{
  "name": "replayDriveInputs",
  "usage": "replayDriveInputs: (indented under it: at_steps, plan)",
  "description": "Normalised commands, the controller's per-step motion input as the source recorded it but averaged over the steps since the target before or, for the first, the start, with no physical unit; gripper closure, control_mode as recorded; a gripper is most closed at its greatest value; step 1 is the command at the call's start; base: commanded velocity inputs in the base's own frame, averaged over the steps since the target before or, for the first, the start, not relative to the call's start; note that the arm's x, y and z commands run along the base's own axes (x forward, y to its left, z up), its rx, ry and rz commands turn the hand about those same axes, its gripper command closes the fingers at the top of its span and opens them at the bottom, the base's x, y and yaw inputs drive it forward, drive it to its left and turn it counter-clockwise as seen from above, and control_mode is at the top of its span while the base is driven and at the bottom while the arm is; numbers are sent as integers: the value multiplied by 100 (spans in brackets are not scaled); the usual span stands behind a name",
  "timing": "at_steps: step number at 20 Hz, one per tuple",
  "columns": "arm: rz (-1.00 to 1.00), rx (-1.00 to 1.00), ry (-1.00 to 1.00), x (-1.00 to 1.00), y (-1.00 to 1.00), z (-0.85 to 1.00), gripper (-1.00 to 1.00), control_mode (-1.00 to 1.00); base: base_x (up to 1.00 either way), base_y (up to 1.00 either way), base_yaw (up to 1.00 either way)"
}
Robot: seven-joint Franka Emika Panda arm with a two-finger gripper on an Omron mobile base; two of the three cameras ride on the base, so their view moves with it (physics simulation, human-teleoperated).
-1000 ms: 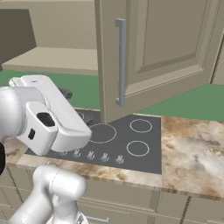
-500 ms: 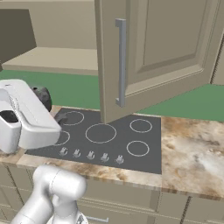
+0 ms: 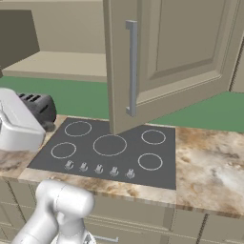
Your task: Open the cabinet, pick the kettle from the cabinet, and place it in the sink.
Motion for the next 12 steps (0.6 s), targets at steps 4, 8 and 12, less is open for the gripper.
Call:
replayDriveInputs:
  at_steps: [4,8,12]
  plan:
    - [-2,2,-3,17,20,0,-100,-100,0,0,0]
    - [-13,2,-8,28,16,0,-100,-100,0,0,0]
    - [-16,2,-13,36,9,0,-100,-100,0,0,0]
